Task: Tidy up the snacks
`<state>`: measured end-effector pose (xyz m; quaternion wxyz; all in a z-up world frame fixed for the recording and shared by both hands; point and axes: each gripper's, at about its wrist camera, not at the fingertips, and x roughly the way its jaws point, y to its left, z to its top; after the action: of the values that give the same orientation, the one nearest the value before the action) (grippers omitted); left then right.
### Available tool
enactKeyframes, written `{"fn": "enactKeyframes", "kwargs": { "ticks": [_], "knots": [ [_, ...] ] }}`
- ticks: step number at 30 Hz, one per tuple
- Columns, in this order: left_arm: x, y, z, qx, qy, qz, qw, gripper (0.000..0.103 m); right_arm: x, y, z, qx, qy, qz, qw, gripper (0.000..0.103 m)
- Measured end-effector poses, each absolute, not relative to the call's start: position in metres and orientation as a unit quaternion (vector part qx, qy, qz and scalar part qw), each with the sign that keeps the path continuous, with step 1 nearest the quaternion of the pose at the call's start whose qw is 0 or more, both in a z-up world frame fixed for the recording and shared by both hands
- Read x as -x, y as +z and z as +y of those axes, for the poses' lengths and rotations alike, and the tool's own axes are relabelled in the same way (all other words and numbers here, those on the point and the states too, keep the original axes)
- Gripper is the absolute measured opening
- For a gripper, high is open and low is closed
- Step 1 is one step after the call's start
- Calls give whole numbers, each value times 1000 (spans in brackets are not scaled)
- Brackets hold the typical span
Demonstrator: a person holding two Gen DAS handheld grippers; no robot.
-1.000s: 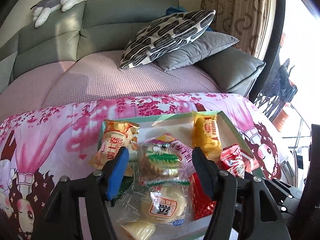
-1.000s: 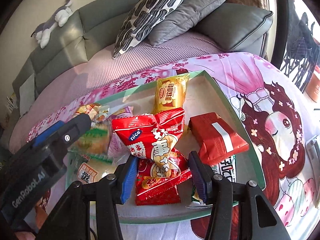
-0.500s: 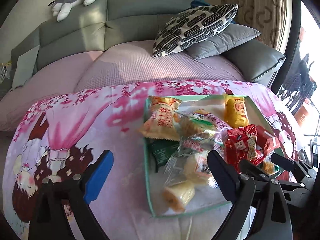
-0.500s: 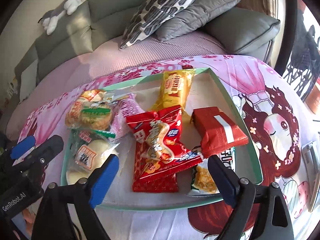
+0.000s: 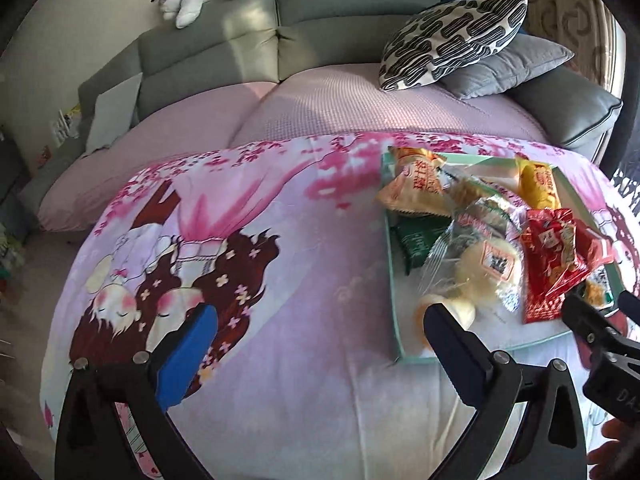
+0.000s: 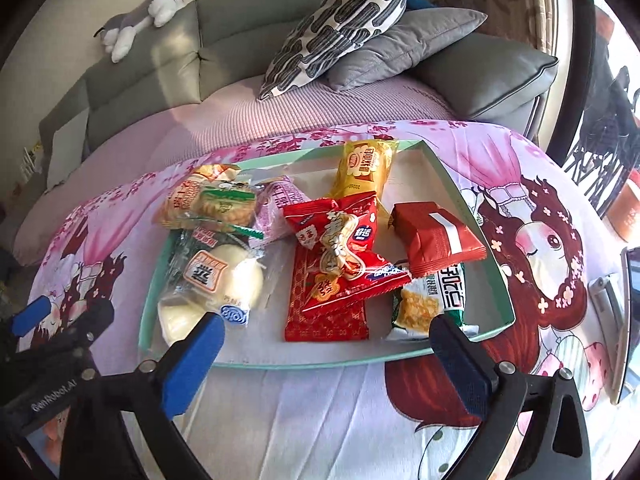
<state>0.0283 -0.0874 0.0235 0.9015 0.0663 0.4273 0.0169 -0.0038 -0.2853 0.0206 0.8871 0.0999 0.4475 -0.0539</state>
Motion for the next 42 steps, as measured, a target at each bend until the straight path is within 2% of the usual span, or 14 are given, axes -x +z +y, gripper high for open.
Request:
{"fn": "enactKeyframes", "kwargs": {
  "ticks": [42],
  "knots": [
    [-28, -7, -64, -69, 40, 474, 877, 103, 8, 8, -266, -85, -37, 456, 885, 103]
  ]
}}
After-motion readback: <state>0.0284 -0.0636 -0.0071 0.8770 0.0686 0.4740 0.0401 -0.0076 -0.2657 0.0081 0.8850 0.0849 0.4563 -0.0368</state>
